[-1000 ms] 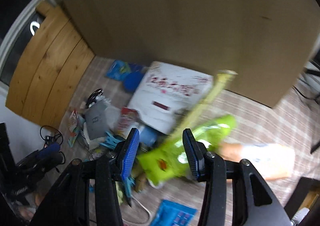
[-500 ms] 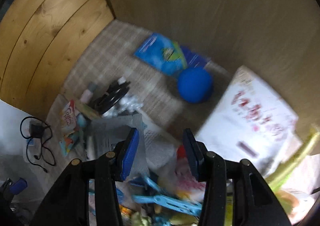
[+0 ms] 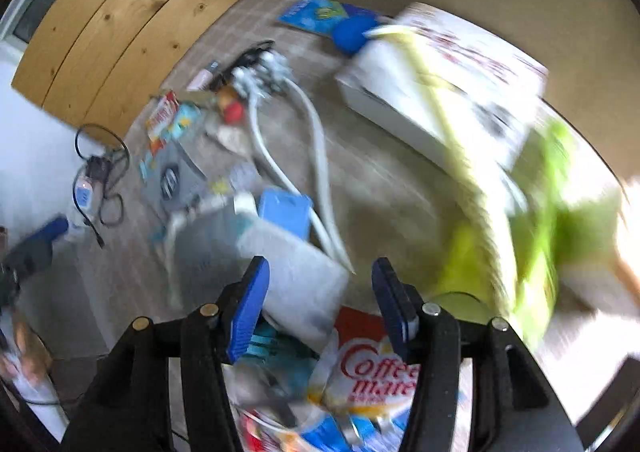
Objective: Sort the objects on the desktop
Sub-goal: 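Grasp the white lotion tube with the teal cap using the right tool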
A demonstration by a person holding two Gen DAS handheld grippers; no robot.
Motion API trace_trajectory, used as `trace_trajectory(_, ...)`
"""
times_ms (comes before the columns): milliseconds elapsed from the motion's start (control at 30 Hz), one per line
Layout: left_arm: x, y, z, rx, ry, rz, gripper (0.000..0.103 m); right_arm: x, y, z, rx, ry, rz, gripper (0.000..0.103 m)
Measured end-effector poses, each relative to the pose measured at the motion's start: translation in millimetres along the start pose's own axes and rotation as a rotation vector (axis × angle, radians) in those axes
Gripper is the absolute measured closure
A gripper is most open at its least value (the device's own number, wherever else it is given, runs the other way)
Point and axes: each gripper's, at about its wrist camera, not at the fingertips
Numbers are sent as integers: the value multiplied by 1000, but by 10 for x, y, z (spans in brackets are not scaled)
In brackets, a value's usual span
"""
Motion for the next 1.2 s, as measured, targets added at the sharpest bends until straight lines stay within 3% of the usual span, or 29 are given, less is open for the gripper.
trace_trajectory(100,59,131,148,12,28,-30,47,366,-33,155,72,0,-18,51)
trace_trajectory(233,154,320,315,37,54,-74,47,849,22,317,92,-1,-74,51)
trace_trajectory(333,230,499,452,49,80,-109,47,1105,91,414,135,-11,-125,54)
trace_trajectory(400,267,609,527,53,93,-128,47,1173,19,503,129,16,-113,57)
trace_trajectory(600,308,965,751,83,116,-174,47,908,-455,642,17,125,60,57)
trace_trajectory(700,306,1145,825,119,113,-200,47,676,-471,616,-22,139,88,58)
trace_trajectory(833,284,1306,877,109,118,-216,47,441,-245,613,-67,149,20,69)
trace_trajectory(1033,251,1462,868,113,110,-235,47,204,18,672,54,186,5,69)
trace_trajectory(1200,246,1543,851,118,111,-250,47,241,-88,740,-95,221,-3,69)
Point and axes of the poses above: each gripper's, at about its wrist camera, not at the fingertips, and y roughly the way its jaws point, z to its right, x to its underside, and after that the axes turned 14 degrees about x, right-handed
